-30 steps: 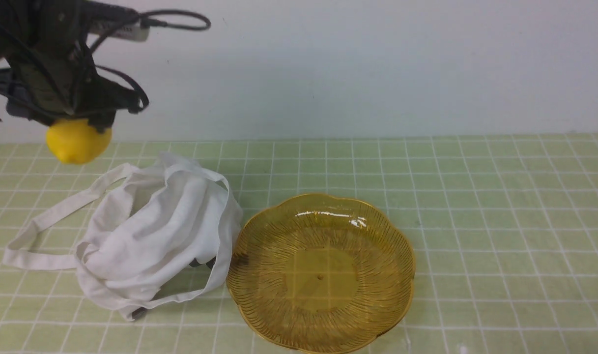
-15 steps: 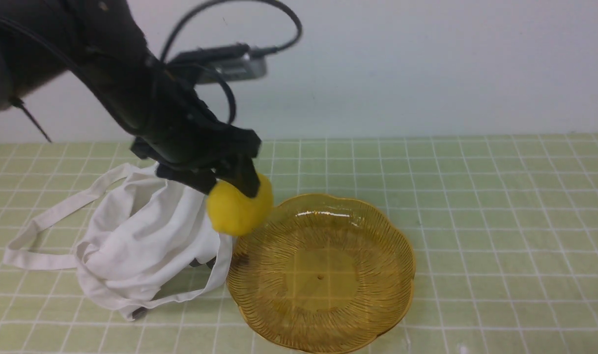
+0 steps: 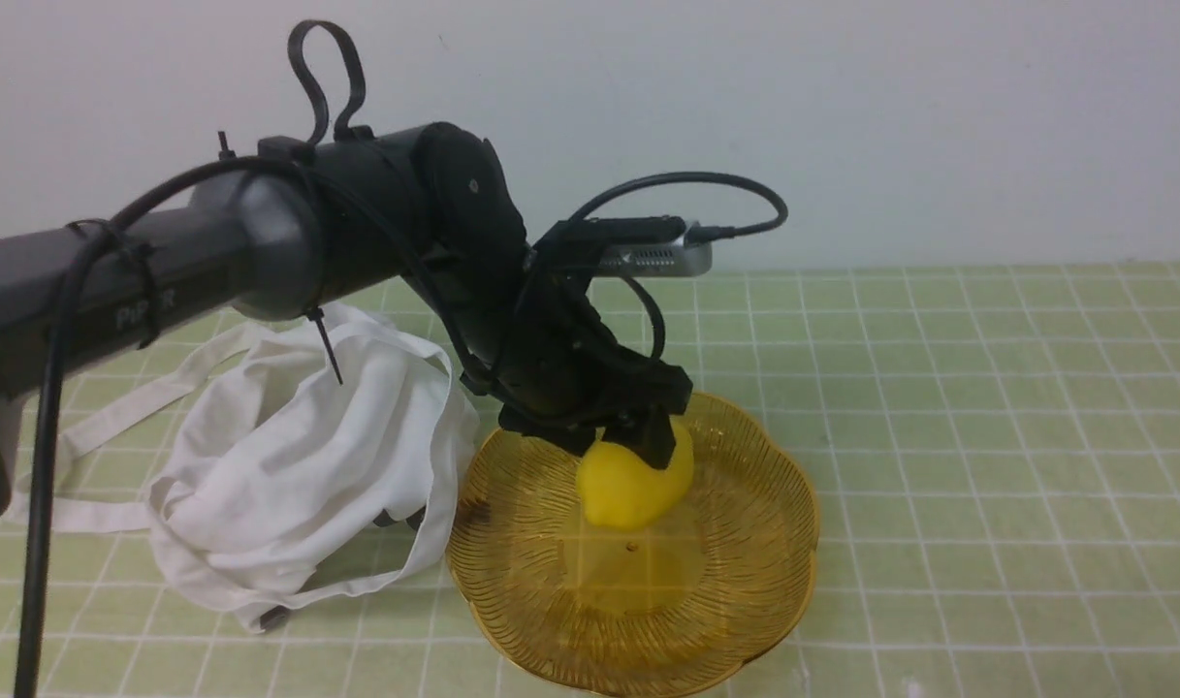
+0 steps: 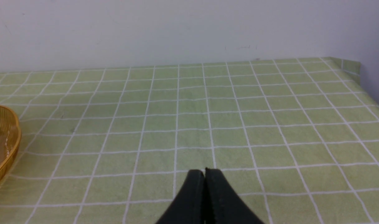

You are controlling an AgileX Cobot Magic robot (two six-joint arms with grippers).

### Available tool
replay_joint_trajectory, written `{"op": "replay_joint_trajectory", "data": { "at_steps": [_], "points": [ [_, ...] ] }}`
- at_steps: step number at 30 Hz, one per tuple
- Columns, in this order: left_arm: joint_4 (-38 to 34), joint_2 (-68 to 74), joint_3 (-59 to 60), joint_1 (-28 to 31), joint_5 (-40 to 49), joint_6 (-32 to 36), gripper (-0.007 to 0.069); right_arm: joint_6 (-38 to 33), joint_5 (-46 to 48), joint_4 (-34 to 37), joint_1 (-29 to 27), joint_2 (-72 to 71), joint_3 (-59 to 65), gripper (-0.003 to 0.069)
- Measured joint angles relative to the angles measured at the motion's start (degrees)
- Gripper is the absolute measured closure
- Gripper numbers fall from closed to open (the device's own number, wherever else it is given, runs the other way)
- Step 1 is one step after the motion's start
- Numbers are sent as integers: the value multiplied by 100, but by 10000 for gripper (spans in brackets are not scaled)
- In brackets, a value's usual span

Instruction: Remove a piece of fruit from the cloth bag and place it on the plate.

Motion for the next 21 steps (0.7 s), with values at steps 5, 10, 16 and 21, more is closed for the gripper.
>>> {"op": "replay_joint_trajectory", "data": {
  "at_steps": [5, 10, 16, 21],
  "points": [
    [-2, 16, 0, -13, -148, -7, 90, 0, 0, 0, 0, 0, 0, 673],
    [3, 17, -26, -13, -203, -7, 19, 0, 0, 0, 0, 0, 0, 673],
    [389, -15, -610, -13, 221, -28, 27, 0, 0, 0, 0, 0, 0, 673],
    [1522, -351, -1637, -1, 1200, -185, 221, 0, 0, 0, 0, 0, 0, 673]
  ]
}}
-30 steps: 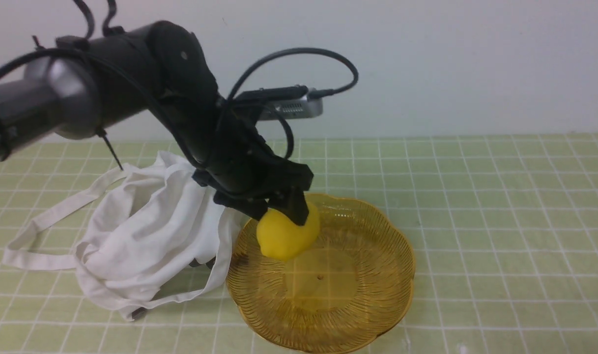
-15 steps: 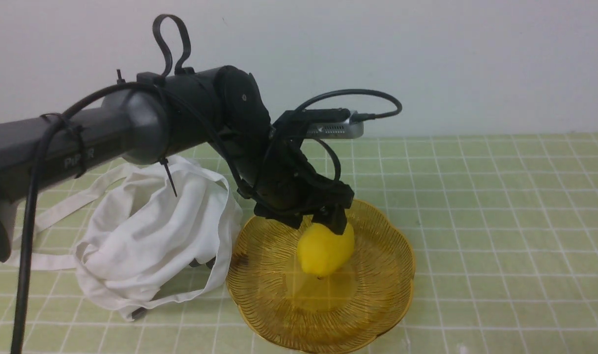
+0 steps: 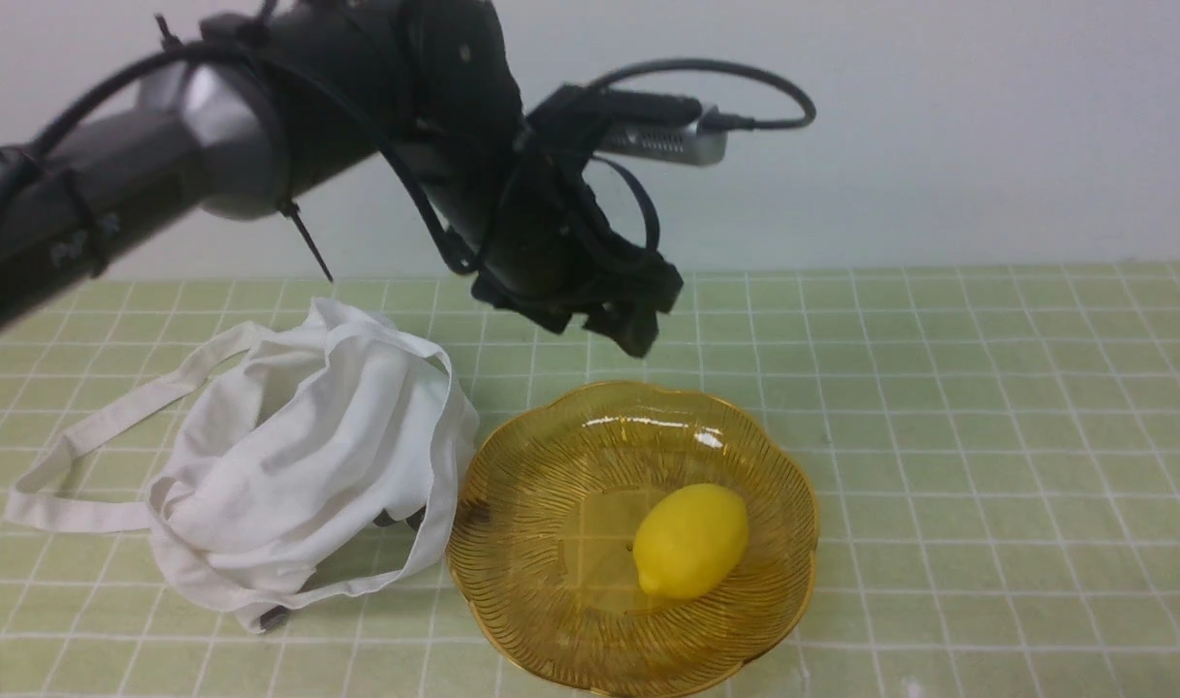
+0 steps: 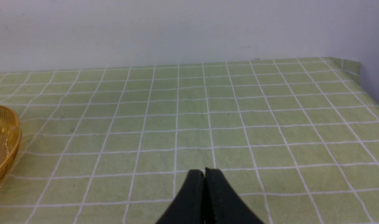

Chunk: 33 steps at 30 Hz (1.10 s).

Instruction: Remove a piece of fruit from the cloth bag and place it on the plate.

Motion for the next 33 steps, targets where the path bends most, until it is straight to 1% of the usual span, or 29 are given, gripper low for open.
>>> {"op": "replay_joint_trajectory", "data": {
  "at_steps": [1, 2, 3, 6, 7, 9, 13, 18, 23, 24, 25, 28, 29, 30, 33],
  "points": [
    [247, -105, -174, 7, 232, -14, 278, 0, 0, 0, 0, 0, 0, 673],
    [297, -105, -206, 13, 280, -14, 278, 0, 0, 0, 0, 0, 0, 673],
    [654, -290, -399, 20, 582, -32, 363, 0, 0, 0, 0, 0, 0, 673],
    [1285, -696, -547, 27, 843, -49, 543, 0, 0, 0, 0, 0, 0, 673],
    [1443, -847, -523, 27, 887, -58, 585, 0, 0, 0, 0, 0, 0, 673],
    [1570, -1178, -387, 32, 903, -64, 616, 0, 0, 0, 0, 0, 0, 673],
    [1546, -1752, 74, 32, 945, -83, 631, 0, 0, 0, 0, 0, 0, 673],
    [1478, -2907, 1388, 32, 970, -163, 632, 0, 0, 0, 0, 0, 0, 673],
    [1296, -4076, 2812, 32, 845, -391, 632, 0, 0, 0, 0, 0, 0, 673],
    [1210, -4455, 3257, 32, 559, -480, 632, 0, 0, 0, 0, 0, 0, 673],
    [1196, -4653, 3408, 32, 503, -516, 632, 0, 0, 0, 0, 0, 0, 673],
    [848, -5783, 4889, 32, -965, -825, 632, 0, 0, 0, 0, 0, 0, 673],
    [797, -5846, 4976, 32, -965, -833, 632, 0, 0, 0, 0, 0, 0, 673],
    [666, -6263, 5580, 32, -1724, -903, 632, 0, 0, 0, 0, 0, 0, 673],
    [572, -7025, 6801, 32, -3043, -990, 632, 0, 0, 0, 0, 0, 0, 673]
  ]
}}
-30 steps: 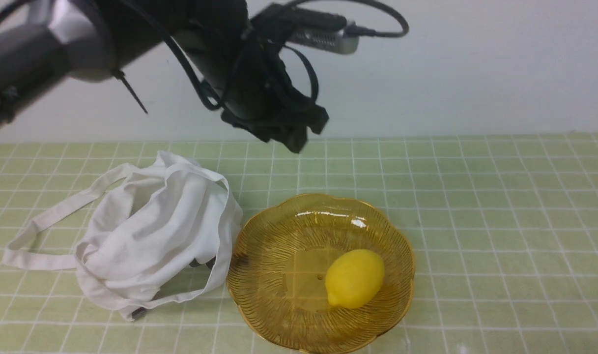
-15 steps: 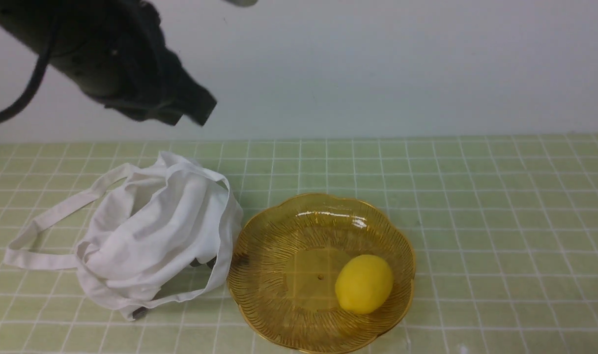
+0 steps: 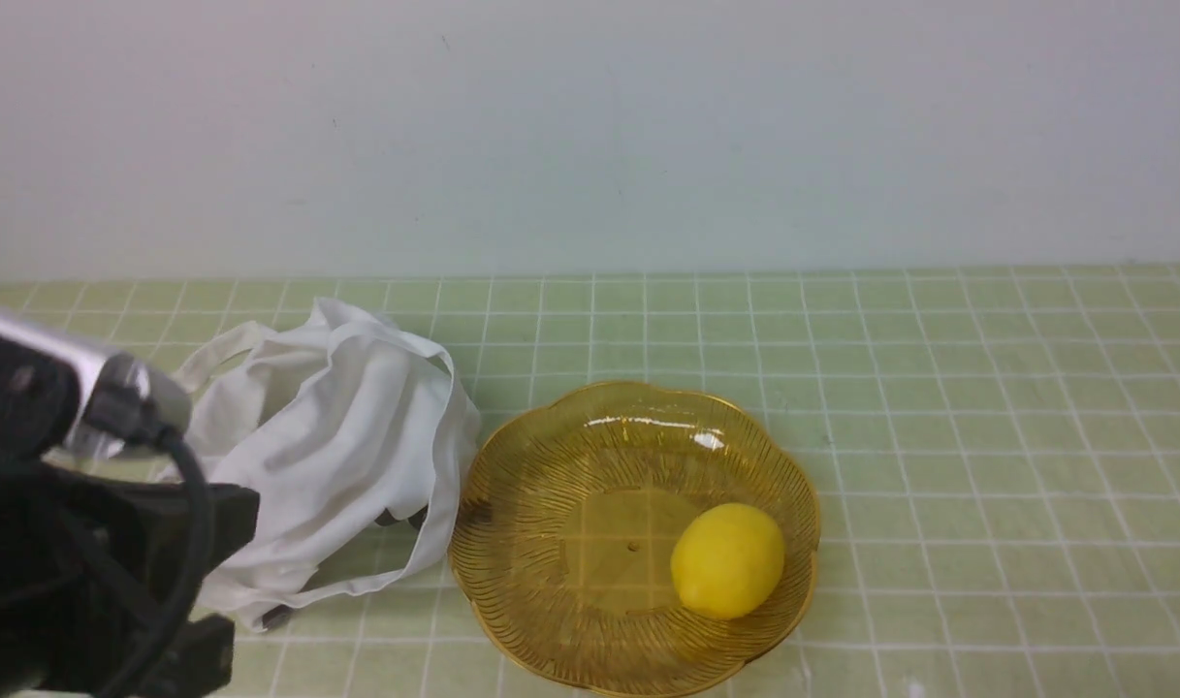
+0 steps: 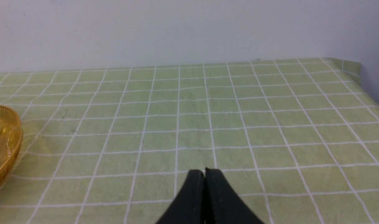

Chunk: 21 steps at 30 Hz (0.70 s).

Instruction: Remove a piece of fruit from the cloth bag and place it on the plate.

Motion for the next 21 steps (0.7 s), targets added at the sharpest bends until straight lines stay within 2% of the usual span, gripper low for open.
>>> {"op": "replay_joint_trajectory", "data": {
  "at_steps": [3, 6, 21],
  "points": [
    [-39, -503, 717, 0, -859, -24, 632, 0, 0, 0, 0, 0, 0, 673],
    [-107, -833, 1066, 0, -1323, -45, 632, 0, 0, 0, 0, 0, 0, 673],
    [-119, -1006, 1283, 0, -1409, -60, 632, 0, 0, 0, 0, 0, 0, 673]
  ]
}}
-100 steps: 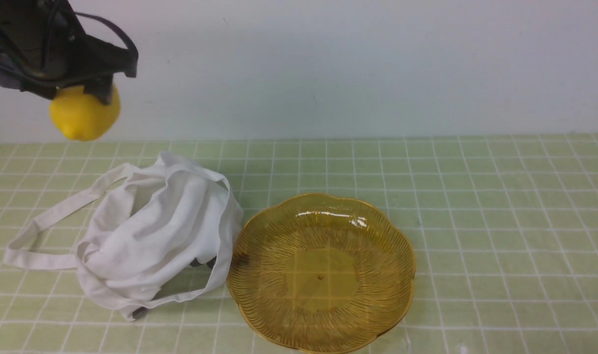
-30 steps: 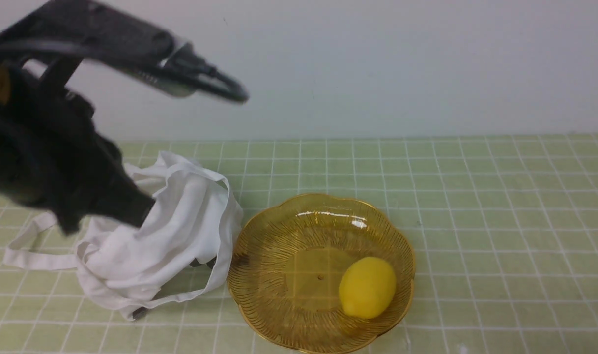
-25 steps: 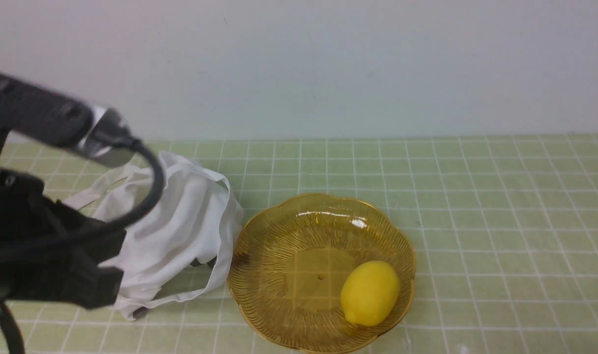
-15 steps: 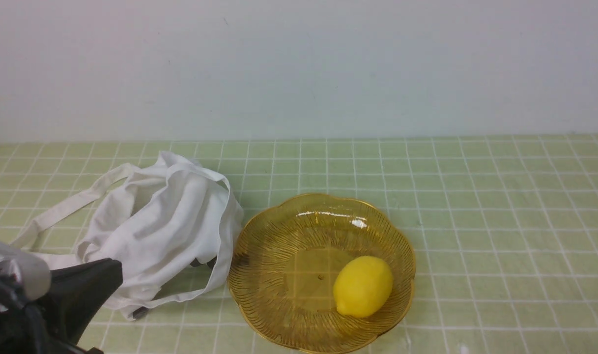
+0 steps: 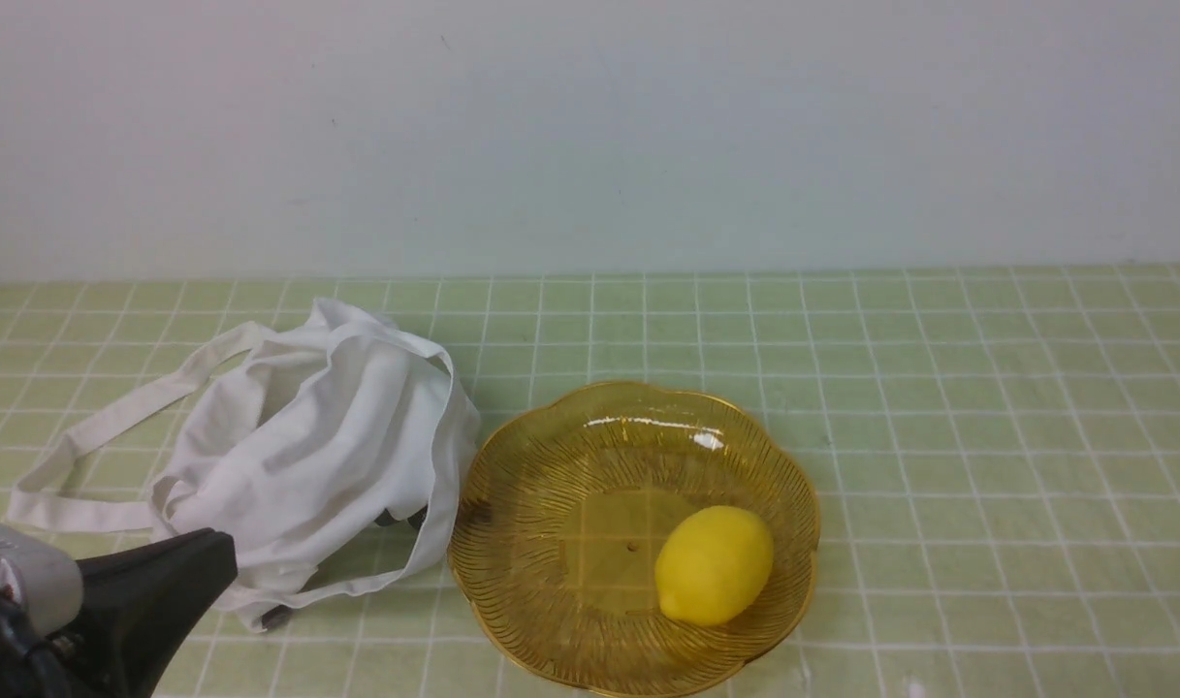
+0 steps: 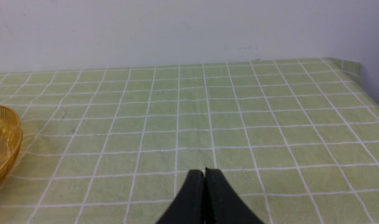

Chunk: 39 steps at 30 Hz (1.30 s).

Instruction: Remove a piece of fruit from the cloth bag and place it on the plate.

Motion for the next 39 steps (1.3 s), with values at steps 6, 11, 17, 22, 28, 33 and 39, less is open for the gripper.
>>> {"op": "replay_joint_trajectory", "data": {
  "at_steps": [6, 11, 17, 22, 28, 33, 39],
  "points": [
    [126, -92, 152, 0, 24, 0, 632, 0, 0, 0, 0, 0, 0, 673],
    [394, -790, 683, 216, 34, -23, 632, 0, 0, 0, 0, 0, 0, 673],
    [430, -1897, 1473, 1082, 34, -27, 632, 0, 0, 0, 0, 0, 0, 673],
    [430, -2452, 2078, 1881, 30, 4, 632, 0, 0, 0, 0, 0, 0, 673],
    [437, -2787, 2303, 2343, 349, 4, 632, 0, 0, 0, 0, 0, 0, 673],
    [450, -2787, 2302, 2343, 412, 4, 632, 0, 0, 0, 0, 0, 0, 673],
    [450, -2787, 2302, 2343, 414, 4, 632, 0, 0, 0, 0, 0, 0, 673]
  ]
}}
